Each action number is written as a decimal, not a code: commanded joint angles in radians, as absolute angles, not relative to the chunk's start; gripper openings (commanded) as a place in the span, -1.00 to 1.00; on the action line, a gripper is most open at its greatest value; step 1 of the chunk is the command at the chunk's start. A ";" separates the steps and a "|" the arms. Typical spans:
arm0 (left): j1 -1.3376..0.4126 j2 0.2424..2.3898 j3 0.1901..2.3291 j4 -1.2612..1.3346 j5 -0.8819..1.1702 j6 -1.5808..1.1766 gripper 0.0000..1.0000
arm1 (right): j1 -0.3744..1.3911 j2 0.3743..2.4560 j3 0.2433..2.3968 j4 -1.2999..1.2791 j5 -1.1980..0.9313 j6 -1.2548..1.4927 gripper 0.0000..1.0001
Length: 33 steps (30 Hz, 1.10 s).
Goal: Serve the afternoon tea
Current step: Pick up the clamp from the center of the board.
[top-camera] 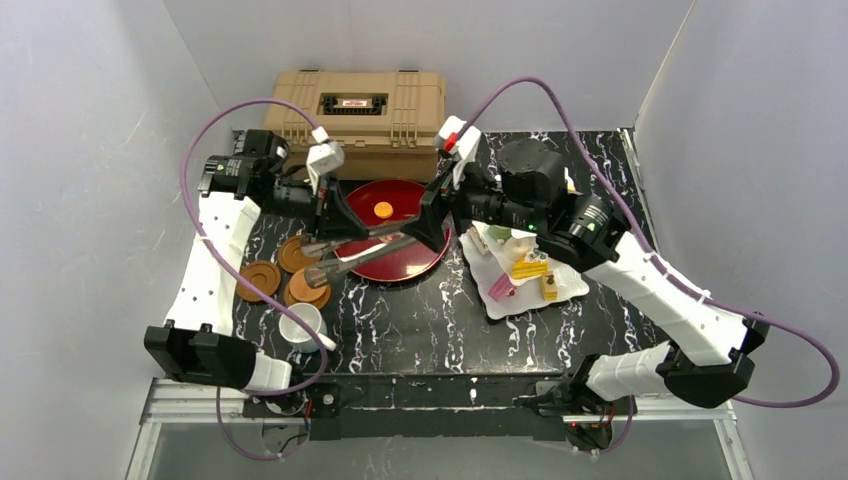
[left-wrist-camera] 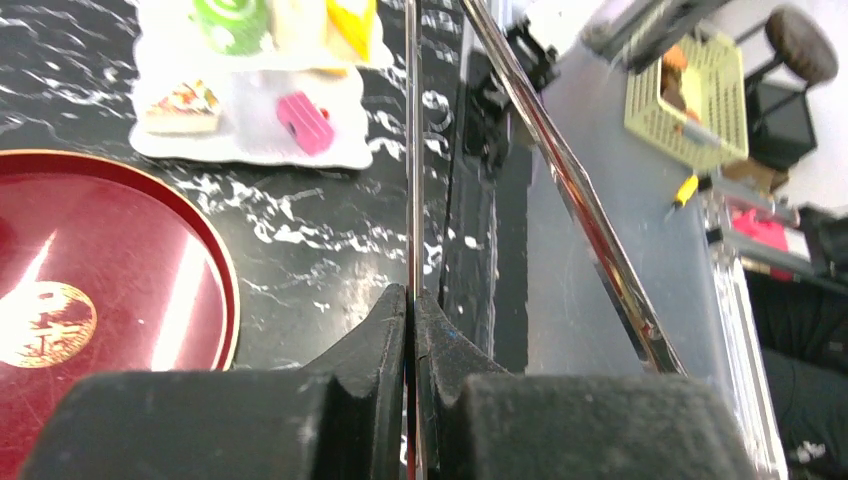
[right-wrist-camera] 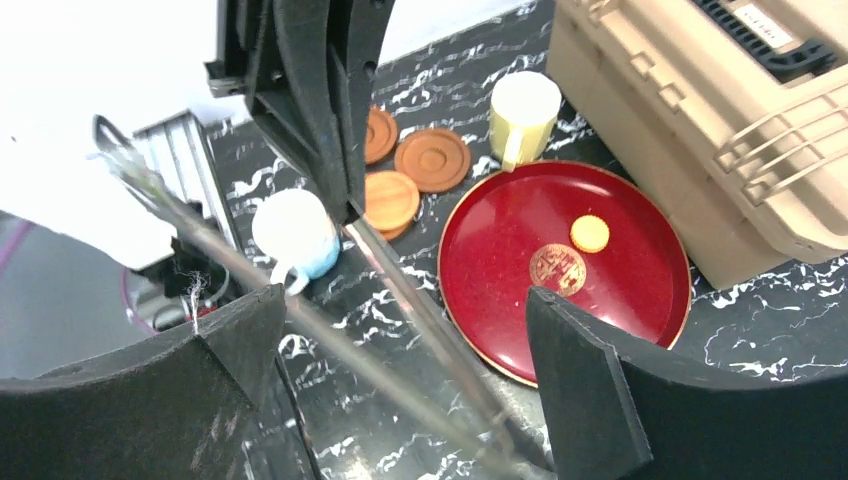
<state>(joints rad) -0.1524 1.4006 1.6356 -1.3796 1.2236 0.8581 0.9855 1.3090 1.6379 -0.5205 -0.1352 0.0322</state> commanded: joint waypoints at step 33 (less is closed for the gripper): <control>0.040 1.246 1.409 0.083 1.566 -0.474 -1.00 | 0.937 1.373 1.255 0.704 -0.300 0.598 0.97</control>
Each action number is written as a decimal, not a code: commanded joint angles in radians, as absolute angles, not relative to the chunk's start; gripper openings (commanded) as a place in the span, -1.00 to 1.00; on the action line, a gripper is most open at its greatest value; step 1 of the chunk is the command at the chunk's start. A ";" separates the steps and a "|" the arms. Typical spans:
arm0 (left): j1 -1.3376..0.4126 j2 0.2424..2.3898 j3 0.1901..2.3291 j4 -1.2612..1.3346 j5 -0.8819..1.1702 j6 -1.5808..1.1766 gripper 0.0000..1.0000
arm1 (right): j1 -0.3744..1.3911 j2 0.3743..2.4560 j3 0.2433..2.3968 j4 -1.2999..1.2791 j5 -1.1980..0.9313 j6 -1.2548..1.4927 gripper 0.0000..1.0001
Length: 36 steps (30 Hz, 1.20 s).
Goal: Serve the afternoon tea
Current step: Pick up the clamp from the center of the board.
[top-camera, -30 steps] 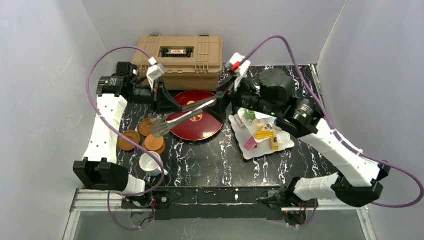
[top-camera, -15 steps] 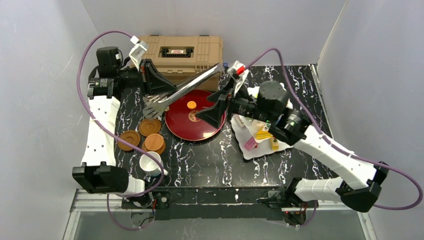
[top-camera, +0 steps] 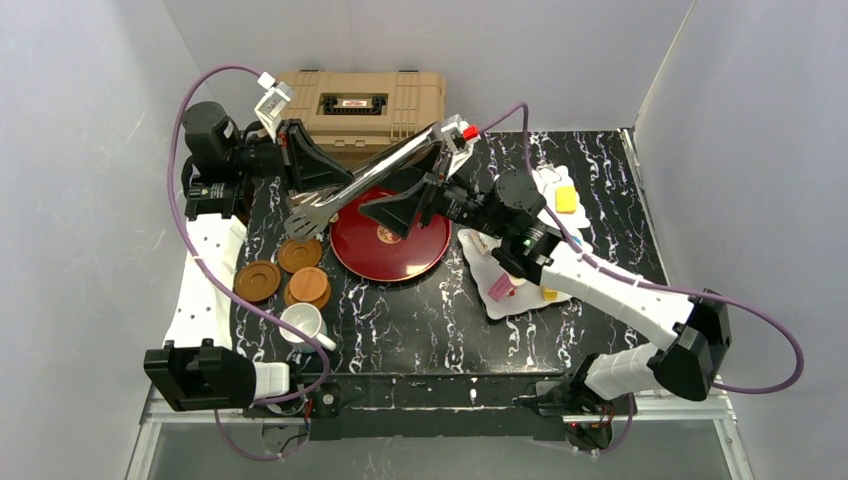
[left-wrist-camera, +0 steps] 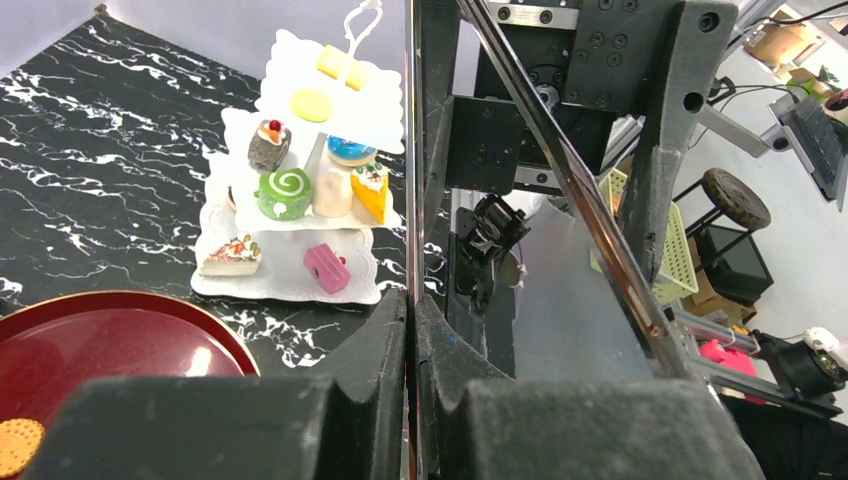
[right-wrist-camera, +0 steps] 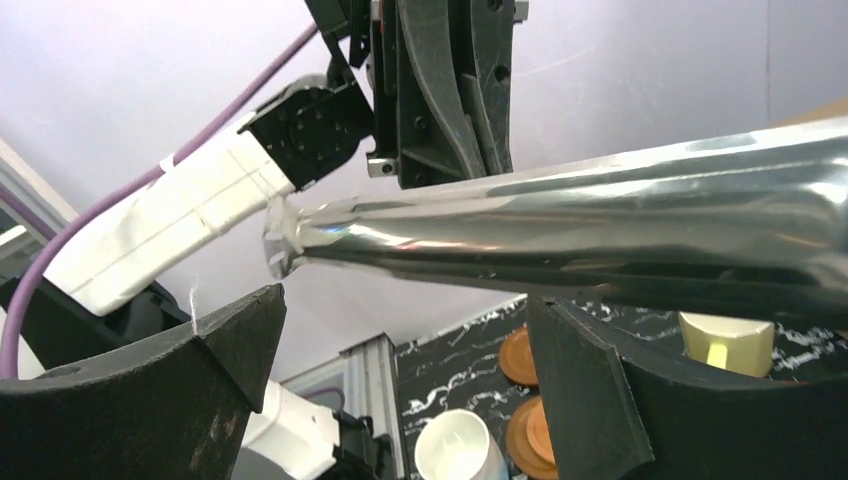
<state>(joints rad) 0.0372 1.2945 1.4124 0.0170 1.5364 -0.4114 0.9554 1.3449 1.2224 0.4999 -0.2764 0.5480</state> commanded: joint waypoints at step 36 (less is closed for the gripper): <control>0.032 1.180 1.356 0.052 1.475 -0.443 -0.87 | 0.911 1.537 1.305 0.900 -0.377 0.786 0.13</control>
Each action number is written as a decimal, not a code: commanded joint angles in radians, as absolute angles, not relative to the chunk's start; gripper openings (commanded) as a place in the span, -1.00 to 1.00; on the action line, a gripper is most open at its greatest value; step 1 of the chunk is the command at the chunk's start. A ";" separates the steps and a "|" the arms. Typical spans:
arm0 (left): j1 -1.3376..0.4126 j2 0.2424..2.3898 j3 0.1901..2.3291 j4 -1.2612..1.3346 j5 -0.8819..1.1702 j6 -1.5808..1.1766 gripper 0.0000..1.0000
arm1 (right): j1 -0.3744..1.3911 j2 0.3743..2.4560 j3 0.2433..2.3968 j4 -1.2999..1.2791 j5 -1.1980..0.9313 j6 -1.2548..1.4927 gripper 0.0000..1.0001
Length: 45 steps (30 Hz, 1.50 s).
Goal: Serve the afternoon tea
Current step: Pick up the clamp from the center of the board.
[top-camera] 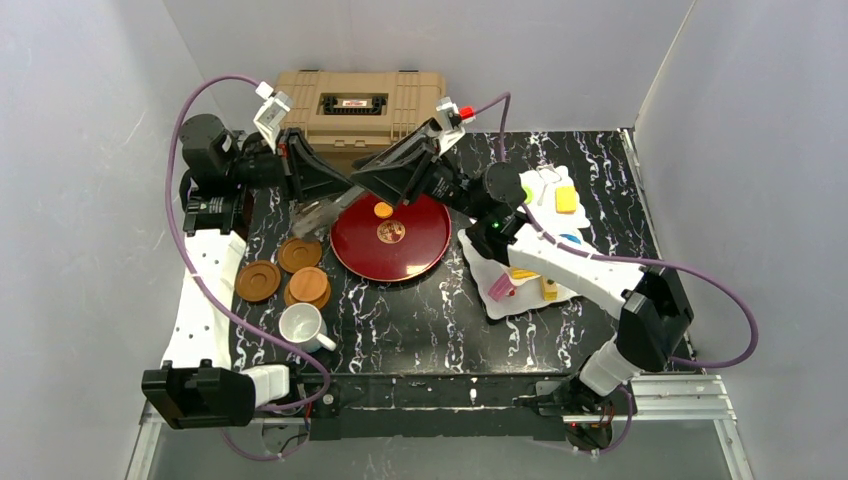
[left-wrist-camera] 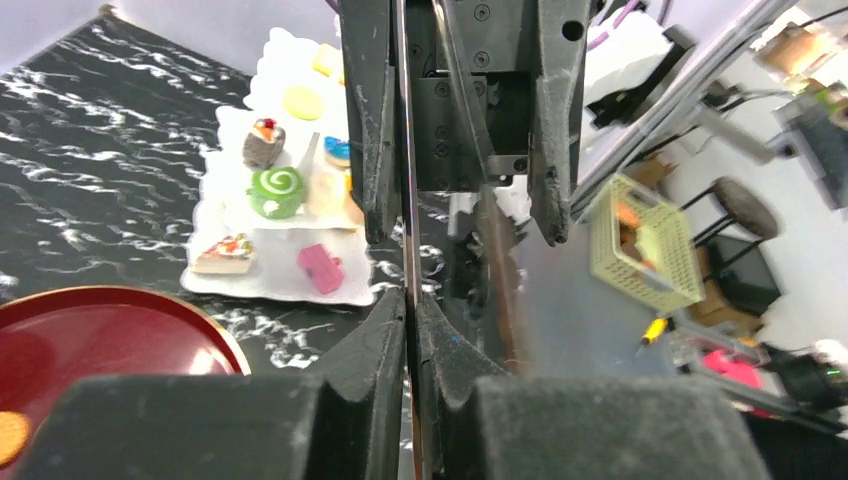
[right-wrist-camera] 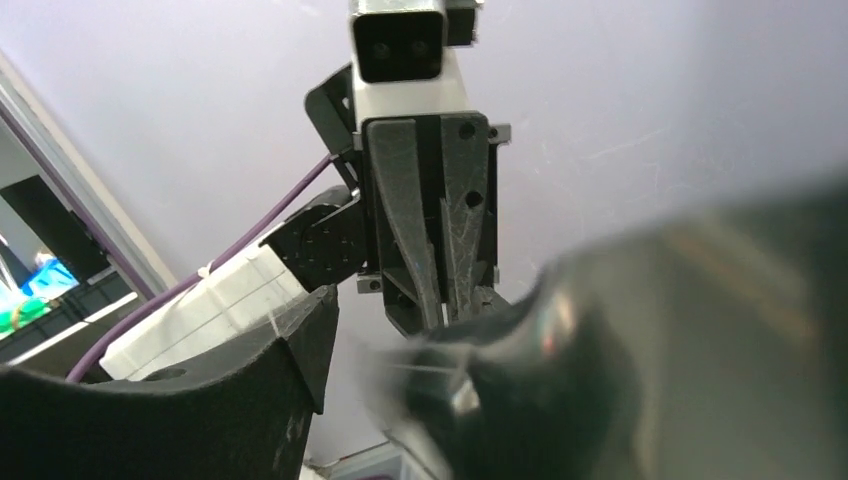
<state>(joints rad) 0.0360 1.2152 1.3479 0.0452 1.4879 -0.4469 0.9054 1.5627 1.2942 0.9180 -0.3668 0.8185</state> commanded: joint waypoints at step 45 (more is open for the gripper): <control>-0.363 0.864 1.080 -0.392 0.537 0.425 0.34 | 1.279 1.807 1.707 0.677 1.334 -0.063 -0.91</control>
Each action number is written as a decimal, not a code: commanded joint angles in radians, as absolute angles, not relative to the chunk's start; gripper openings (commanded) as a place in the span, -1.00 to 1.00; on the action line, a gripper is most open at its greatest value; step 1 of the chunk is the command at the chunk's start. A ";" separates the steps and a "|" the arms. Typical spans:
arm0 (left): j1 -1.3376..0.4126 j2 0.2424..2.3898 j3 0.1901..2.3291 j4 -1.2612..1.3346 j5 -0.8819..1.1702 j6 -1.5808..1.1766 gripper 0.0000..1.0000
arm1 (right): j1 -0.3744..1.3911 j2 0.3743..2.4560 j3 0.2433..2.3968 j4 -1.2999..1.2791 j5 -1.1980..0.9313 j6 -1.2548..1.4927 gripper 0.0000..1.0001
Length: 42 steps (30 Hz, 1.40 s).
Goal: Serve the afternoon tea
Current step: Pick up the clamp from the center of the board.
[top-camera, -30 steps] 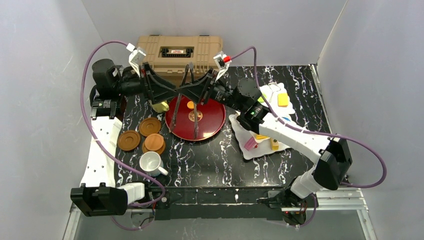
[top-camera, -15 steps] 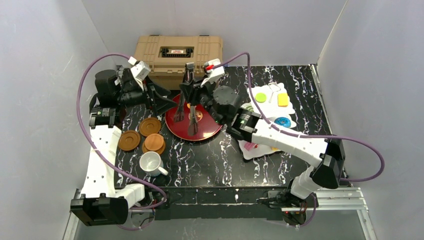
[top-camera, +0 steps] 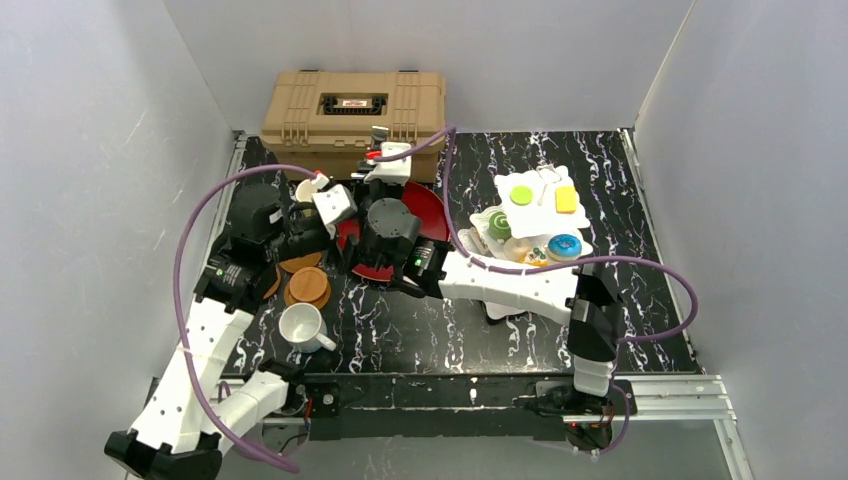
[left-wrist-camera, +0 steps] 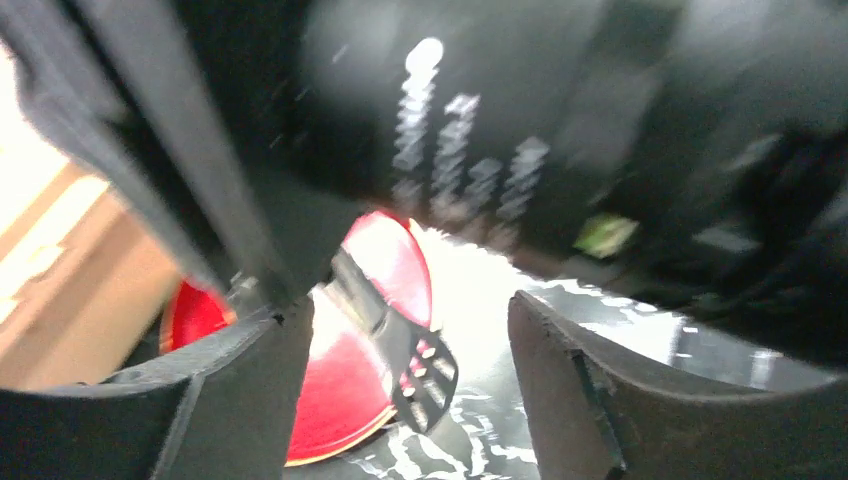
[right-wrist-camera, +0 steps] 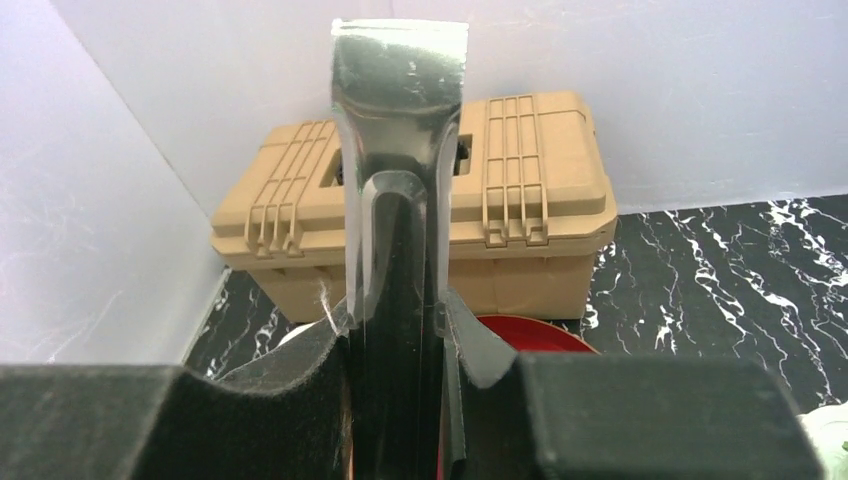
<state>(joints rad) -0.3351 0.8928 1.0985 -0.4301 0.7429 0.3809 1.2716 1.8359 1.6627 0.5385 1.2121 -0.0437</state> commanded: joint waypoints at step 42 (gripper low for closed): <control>-0.687 0.747 0.901 0.008 -0.101 0.752 -1.00 | 1.212 1.444 1.482 0.195 0.995 0.729 0.05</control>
<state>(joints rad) -0.6895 0.7589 0.8291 0.0299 -0.0692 0.8097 1.2217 1.5345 1.5379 0.1635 1.1053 0.7834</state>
